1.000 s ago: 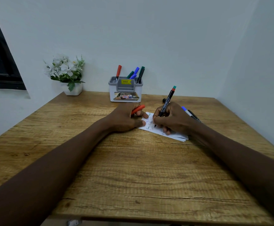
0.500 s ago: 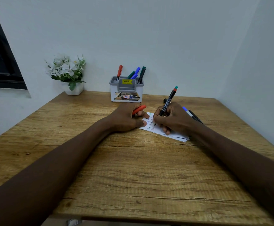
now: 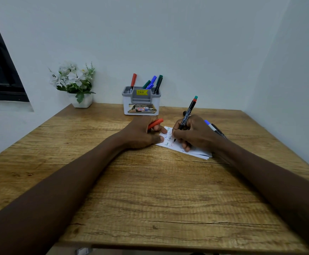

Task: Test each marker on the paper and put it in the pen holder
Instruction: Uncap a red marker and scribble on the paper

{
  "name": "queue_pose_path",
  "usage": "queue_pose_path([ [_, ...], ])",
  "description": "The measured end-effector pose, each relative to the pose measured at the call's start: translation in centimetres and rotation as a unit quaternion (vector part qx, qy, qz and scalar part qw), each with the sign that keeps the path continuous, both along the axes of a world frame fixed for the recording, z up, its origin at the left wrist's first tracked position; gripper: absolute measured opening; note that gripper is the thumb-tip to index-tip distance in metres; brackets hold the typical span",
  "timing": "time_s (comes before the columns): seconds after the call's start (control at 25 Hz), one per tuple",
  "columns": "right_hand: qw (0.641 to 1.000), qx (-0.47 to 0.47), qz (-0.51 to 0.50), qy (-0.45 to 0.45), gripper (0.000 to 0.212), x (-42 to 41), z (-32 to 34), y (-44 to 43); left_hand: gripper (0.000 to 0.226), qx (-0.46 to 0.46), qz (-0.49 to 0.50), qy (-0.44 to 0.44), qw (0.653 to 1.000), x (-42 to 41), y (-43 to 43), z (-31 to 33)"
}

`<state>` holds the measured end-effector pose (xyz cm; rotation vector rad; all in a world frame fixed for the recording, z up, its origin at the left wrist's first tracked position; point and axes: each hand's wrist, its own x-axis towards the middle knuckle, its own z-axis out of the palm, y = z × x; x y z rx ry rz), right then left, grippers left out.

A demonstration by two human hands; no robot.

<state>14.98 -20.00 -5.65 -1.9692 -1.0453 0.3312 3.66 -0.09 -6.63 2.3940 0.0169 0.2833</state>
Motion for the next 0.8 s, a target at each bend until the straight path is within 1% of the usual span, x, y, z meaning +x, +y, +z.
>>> queue_pose_path([
  [0.2,1.000,0.009,-0.009,0.018,0.012,-0.1,0.1,0.1,0.030,0.015,0.008,-0.003,1.000,-0.2,-0.3,0.2],
  [0.32,0.997,0.045,-0.008,0.059,0.013,-0.1,0.1,-0.1,0.038,0.033,0.036,-0.018,0.999,-0.4,-1.3,0.6],
  [0.4,0.992,0.077,0.000,0.098,0.014,-0.1,0.3,-0.1,0.048,0.033,0.035,-0.026,0.999,-0.4,-1.6,0.7],
  [0.44,0.988,0.096,0.006,0.124,0.014,-0.2,0.5,-0.1,0.048,0.040,0.030,-0.033,0.998,-0.4,-1.5,0.7],
  [0.52,0.978,0.127,0.010,0.167,0.020,-0.4,0.8,-0.1,0.039,0.059,0.027,-0.049,0.997,-0.4,-1.2,0.6],
  [0.6,0.976,0.147,0.009,0.163,0.023,-0.3,0.8,0.0,0.034,0.057,0.032,-0.079,0.995,-0.4,-1.1,0.6],
  [0.68,0.968,0.186,0.008,0.166,0.015,-0.2,0.7,0.3,0.026,0.052,0.039,-0.126,0.990,-0.5,-1.1,0.6],
  [0.72,0.961,0.208,0.006,0.183,0.009,-0.1,0.8,0.3,0.021,0.047,0.047,-0.144,0.987,-0.6,-1.1,0.7],
  [0.76,0.950,0.228,0.004,0.212,0.010,-0.1,0.8,0.4,0.018,0.043,0.060,-0.159,0.985,-0.6,-1.1,0.7],
  [0.8,0.938,0.242,0.002,0.247,0.020,-0.1,1.0,0.4,0.017,0.039,0.074,-0.170,0.982,-0.7,-1.0,0.8],
])
